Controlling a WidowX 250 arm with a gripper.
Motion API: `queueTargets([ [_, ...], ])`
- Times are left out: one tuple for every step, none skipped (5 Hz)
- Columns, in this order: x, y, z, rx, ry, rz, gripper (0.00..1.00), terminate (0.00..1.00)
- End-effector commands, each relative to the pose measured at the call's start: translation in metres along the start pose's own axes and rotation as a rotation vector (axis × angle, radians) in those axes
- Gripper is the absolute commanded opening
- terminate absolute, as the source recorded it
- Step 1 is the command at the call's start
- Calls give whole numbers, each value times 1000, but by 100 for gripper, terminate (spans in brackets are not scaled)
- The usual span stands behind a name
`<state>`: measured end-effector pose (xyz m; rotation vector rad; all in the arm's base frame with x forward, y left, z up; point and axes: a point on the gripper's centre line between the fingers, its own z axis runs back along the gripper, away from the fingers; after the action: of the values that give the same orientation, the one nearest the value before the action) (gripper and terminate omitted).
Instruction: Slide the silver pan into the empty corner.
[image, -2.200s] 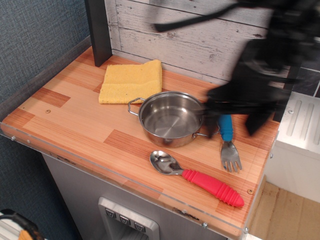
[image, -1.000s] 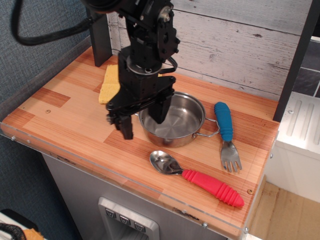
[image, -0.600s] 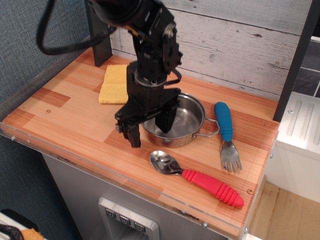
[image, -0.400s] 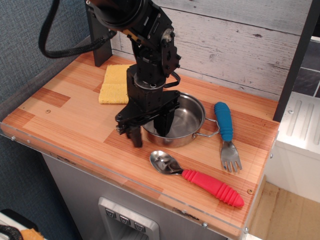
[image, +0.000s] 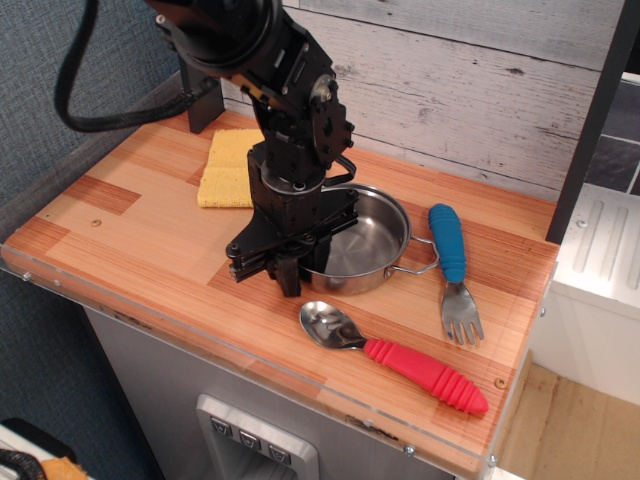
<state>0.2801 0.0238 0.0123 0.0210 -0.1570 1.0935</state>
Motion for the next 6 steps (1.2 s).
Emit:
queueTargets([
  [2, -5, 30, -131, -10, 11, 0, 0],
  [5, -5, 47, -153, -26, 14, 0, 0],
  [6, 6, 57, -130, -32, 43, 0, 0],
  [12, 31, 64, -30, -47, 74, 0, 0],
  [24, 63, 60, 37, -61, 125, 0, 0],
  [35, 91, 51, 36, -57, 208, 0, 0],
])
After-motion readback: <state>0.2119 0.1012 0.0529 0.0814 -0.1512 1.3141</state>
